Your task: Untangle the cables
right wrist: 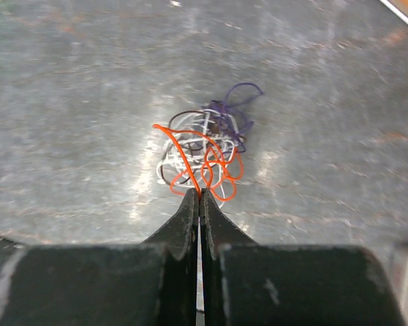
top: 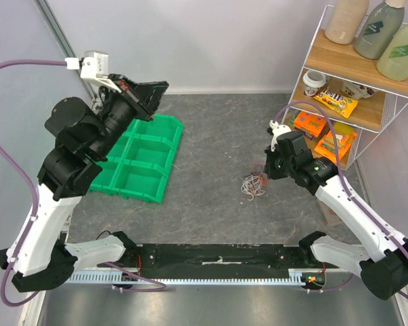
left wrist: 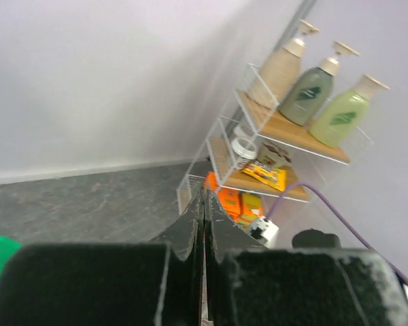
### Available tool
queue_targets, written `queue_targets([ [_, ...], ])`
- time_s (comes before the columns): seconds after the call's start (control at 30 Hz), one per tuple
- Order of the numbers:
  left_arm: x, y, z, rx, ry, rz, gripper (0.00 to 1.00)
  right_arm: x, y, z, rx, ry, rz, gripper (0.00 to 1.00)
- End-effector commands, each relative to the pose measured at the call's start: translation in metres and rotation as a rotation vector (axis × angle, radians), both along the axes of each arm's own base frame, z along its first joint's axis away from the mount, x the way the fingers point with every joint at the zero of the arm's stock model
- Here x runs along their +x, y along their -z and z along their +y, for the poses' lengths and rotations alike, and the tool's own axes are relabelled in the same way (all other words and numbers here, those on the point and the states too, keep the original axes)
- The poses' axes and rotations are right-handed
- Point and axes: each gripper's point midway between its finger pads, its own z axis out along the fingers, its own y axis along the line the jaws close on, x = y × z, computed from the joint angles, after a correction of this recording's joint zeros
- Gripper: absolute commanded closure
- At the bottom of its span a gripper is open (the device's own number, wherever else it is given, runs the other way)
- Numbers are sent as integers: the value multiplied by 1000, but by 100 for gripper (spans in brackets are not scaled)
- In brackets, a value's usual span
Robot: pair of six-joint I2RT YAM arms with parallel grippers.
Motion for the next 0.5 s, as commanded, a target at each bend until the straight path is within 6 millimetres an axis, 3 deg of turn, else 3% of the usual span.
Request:
queue_targets([
  [0.0,-2,36,-58,76,255,122,96,-1,-51,48,219,-218,-128,100],
  [0.07,-9,63,-79,82,369,209,72,-4,-67,54,254,-266,-182,100],
  [0.17,-26,118,-105,136,565,272,54,-15,-80,65,301,-372,-206,100],
  [0.3,-43,178,-119,120,733,344,43,-27,-83,78,356,-439,-148,100],
  [0.47,-56,236,-135,128,870,444,41,-33,-91,87,418,-472,-128,100],
])
